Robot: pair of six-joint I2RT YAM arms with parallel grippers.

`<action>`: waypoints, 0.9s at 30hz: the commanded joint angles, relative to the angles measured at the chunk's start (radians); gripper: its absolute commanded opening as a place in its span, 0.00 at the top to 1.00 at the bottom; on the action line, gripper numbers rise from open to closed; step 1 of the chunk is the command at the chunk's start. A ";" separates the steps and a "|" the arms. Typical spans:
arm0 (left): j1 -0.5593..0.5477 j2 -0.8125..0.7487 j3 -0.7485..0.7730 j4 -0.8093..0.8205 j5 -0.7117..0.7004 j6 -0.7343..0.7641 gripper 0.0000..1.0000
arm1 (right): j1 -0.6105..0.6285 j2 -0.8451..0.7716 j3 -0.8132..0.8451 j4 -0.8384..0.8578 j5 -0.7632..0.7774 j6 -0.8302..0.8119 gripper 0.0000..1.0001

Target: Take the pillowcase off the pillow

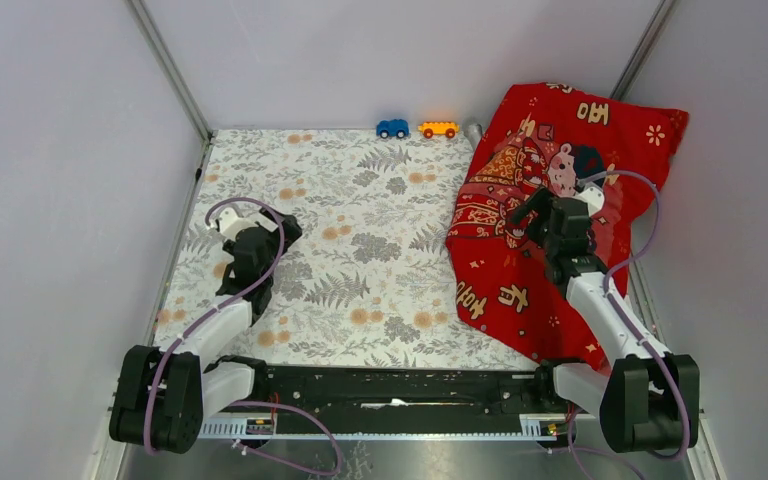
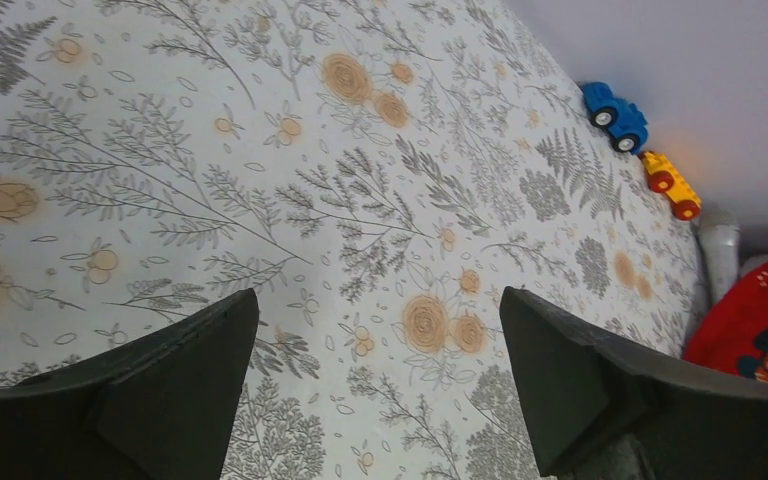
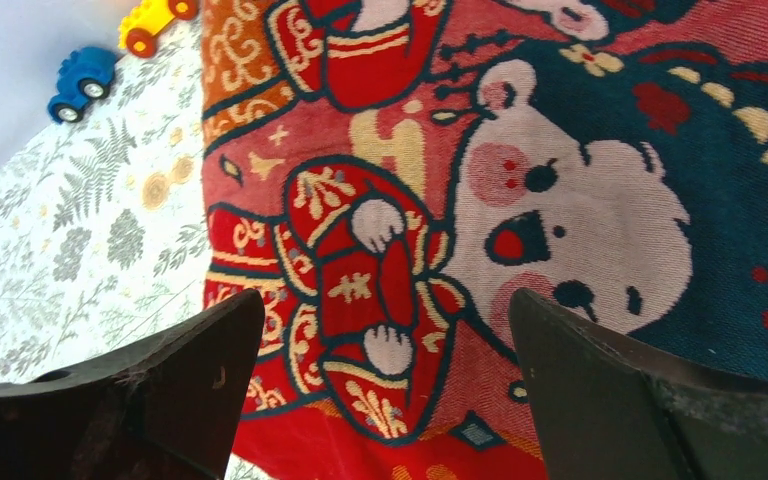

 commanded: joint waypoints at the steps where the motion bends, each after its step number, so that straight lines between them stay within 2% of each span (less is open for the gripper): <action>1: -0.005 0.005 0.004 0.126 0.111 -0.015 0.01 | -0.004 0.013 -0.001 0.023 0.128 0.029 0.01; 7: -0.008 0.056 -0.037 0.257 0.273 -0.039 0.01 | -0.006 0.214 0.132 -0.064 0.219 0.024 0.01; 14: -0.026 0.065 -0.075 0.377 0.380 -0.062 0.01 | -0.006 0.418 0.164 -0.040 0.169 -0.011 0.03; 15: -0.031 0.069 -0.077 0.391 0.392 -0.069 0.01 | -0.006 0.438 0.173 -0.040 0.141 -0.024 0.13; 18: -0.042 0.090 -0.075 0.425 0.425 -0.079 0.01 | 0.004 0.440 0.195 -0.037 0.053 -0.057 0.61; 20: -0.047 0.106 -0.072 0.438 0.438 -0.087 0.01 | 0.034 0.400 0.211 -0.040 0.044 -0.078 0.89; 22: -0.050 0.118 -0.071 0.452 0.452 -0.097 0.01 | 0.080 0.359 0.261 -0.078 0.038 -0.100 0.98; 27: -0.070 0.159 -0.057 0.502 0.512 -0.104 0.01 | 0.317 0.321 0.497 -0.239 0.008 -0.118 0.97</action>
